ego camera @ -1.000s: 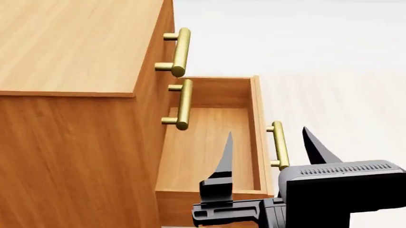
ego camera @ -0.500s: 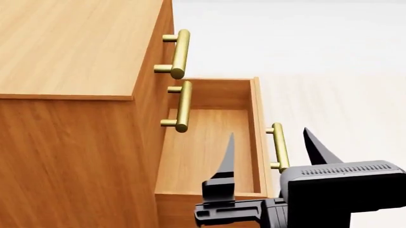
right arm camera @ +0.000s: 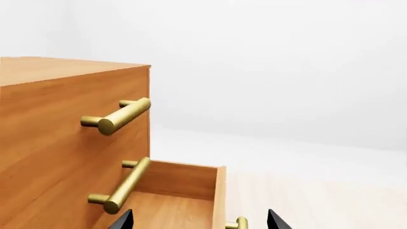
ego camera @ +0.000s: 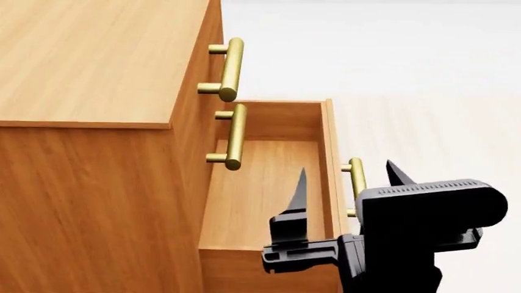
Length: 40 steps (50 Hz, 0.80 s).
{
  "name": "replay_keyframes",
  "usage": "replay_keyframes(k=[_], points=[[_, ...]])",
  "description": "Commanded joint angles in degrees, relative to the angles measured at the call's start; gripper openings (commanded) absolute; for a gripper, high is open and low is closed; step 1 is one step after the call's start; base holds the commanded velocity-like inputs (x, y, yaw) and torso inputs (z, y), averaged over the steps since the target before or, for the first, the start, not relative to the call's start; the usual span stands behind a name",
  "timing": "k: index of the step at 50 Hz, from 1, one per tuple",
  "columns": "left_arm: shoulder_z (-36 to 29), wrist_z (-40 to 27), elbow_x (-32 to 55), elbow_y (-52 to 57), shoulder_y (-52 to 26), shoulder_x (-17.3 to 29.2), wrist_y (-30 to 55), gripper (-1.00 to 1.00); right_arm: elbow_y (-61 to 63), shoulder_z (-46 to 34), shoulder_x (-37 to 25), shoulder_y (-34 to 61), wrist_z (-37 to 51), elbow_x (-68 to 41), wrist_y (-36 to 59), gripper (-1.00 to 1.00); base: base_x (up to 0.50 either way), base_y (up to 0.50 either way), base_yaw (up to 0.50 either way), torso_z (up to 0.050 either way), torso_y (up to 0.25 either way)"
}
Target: Put the bowl in the bottom drawer of the cabinet and close it.
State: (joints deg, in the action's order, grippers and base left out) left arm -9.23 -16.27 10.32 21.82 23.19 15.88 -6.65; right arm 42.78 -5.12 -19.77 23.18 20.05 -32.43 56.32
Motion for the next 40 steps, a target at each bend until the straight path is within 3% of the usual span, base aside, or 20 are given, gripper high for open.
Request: replay_keyframes(k=[1, 40], points=[[-0.12, -0.29, 0.84, 0.19, -0.13, 0.39, 0.27, 1.0, -8.22, -2.9, -0.6, 4.77, -1.49, 1.27, 0.75, 1.0, 0.0, 0.0, 0.0, 0.0, 0.0], [-1.19, -1.41, 0.54, -0.85, -0.62, 1.21, -0.74, 1.0, -32.86, -2.12, 2.95, 19.17, -1.83, -4.42, 17.71, 1.0, 0.0, 0.0, 0.0, 0.0, 0.0]])
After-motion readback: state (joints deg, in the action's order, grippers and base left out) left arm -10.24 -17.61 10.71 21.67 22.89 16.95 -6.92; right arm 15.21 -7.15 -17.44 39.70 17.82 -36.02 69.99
